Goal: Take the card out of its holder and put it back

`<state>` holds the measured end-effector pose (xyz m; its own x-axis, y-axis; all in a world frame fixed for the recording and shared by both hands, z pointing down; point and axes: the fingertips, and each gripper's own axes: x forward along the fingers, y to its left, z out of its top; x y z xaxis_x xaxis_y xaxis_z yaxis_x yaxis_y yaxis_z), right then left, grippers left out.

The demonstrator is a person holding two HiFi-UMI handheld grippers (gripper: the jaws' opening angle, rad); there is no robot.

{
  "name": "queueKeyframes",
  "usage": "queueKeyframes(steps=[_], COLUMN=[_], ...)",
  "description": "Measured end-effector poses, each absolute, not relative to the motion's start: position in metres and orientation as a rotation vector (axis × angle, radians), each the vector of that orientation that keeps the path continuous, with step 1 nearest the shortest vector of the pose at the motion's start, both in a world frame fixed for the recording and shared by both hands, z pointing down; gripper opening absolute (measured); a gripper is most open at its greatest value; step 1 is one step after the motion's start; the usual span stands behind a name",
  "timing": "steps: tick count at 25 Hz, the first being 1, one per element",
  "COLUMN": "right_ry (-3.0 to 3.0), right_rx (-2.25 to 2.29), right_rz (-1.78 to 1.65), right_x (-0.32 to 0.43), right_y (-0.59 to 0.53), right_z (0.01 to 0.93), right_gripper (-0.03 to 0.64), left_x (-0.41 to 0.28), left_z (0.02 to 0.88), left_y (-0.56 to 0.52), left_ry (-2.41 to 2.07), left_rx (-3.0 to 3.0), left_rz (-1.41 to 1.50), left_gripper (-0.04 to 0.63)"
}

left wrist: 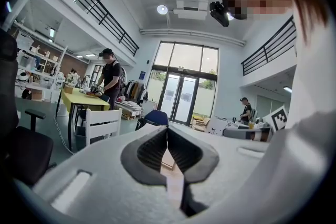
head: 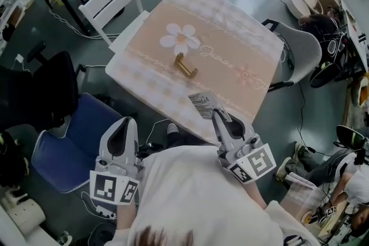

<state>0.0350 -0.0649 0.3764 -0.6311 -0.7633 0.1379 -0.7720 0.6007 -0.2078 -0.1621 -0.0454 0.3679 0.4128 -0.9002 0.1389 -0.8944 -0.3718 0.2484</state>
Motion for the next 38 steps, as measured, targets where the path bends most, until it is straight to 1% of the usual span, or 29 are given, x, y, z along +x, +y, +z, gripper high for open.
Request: queueKeyframes(steps=[25,32,38], right_ry=[-2.745,-2.745,-2.760], right_rx=[1.365,1.374,1.387], right_rz=[0.416,0.384,0.322], right_x=[0.038,0.038,0.039], right_y=[-0.076,-0.087,-0.110], right_z=[0.381,0.377,0.365], right_gripper=[0.015,0.014,0.015], left_x=[-0.147,-0.138,-0.146], left_z=[0.375,0.382,0.385], left_y=[-0.058,-0.056,-0.057], left_ry=[-1.502,-1.458,-1.481], left_rx=[2.389,2.379,2.342], left_rz=[-0.029,-0.038,-0.038], left_gripper=[0.003,0.002,0.002])
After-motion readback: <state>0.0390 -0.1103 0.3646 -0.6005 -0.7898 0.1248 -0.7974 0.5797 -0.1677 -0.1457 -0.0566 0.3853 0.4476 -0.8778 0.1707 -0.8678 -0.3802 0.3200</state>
